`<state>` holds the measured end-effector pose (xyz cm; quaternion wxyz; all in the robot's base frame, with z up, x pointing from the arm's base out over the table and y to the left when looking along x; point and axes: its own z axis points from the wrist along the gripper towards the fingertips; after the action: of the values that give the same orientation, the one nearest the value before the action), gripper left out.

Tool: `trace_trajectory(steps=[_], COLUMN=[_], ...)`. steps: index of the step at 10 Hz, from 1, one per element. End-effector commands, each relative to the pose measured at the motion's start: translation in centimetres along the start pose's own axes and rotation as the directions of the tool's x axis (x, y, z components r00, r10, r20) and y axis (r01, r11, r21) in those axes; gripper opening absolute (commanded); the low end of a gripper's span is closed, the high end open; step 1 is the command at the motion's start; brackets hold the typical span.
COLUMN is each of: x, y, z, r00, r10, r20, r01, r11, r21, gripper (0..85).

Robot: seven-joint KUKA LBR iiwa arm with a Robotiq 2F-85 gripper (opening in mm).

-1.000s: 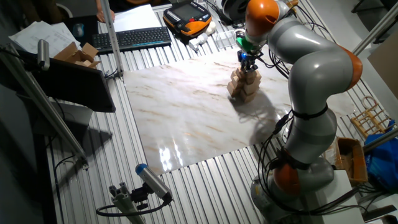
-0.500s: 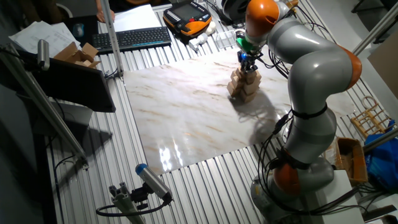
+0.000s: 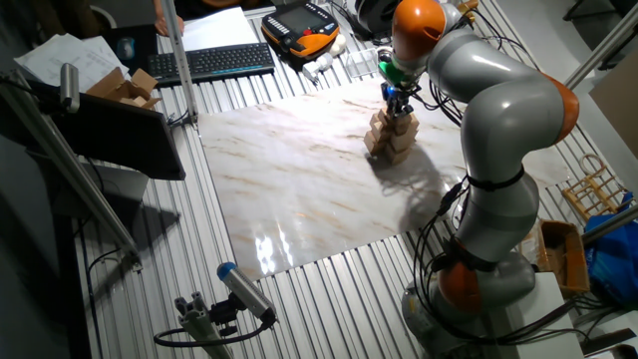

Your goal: Stack the blocks into a cross shape

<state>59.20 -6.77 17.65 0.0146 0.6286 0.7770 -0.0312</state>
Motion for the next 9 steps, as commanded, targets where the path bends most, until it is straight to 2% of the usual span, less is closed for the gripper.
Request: trace_trajectory(steps=[1,9], x=[0.01,0.23], y=[-0.01,-0.1], z=[0.05,0.71], r00=[1.0,1.0], r10=[0.0,0.005], r20=[-0.001,0.011], r01=[0.0,-0.005], r11=[1.0,1.0], r21=[0.0,0.001], gripper=[0.0,0.0])
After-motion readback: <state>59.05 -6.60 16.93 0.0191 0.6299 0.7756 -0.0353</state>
